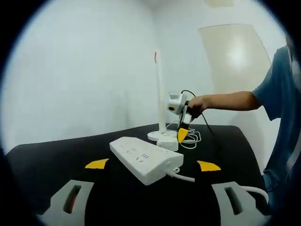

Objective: Insert the desk lamp plug into the socket, turn on the power strip switch, turn on the lamp switch, then turn off the lamp switch, turn off the power strip switch, and remove the plug from the socket.

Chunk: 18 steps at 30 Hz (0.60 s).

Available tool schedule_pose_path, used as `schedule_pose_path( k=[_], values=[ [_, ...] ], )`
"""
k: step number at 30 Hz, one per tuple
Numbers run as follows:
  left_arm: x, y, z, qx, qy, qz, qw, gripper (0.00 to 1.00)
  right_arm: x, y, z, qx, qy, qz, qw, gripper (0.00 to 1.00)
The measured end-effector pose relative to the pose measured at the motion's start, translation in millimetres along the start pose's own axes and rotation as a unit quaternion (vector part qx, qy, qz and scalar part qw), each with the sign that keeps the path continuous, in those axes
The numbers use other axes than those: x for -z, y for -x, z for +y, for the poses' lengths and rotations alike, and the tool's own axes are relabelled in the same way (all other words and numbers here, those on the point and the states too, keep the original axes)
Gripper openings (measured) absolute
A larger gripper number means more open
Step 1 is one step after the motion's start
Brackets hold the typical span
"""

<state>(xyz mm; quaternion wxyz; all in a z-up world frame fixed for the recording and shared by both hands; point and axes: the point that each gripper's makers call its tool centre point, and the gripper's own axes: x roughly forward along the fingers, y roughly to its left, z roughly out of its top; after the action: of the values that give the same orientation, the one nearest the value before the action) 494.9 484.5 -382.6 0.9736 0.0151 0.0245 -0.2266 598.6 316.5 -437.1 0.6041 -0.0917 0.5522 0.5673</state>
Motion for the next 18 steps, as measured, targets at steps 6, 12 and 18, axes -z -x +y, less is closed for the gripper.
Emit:
schedule_pose_path(
  k=[6,12,18],
  values=[
    [1.7,-0.6,-0.8,0.001,0.000,0.005,1.0000,0.69,3.5,-1.2,6.1,-0.046,-0.047,-0.013,0.9977,0.12],
    [2.6,-0.6,0.8,0.000,0.001,0.006,1.0000,0.69,-6.0,-1.9,-1.0,-0.060,-0.055,-0.023,0.9964,0.08],
    [3.4,-0.4,1.0,0.000,0.001,0.008,1.0000,0.69,-13.1,-1.8,0.8,-0.088,-0.068,-0.045,0.9928,0.12]
  ],
)
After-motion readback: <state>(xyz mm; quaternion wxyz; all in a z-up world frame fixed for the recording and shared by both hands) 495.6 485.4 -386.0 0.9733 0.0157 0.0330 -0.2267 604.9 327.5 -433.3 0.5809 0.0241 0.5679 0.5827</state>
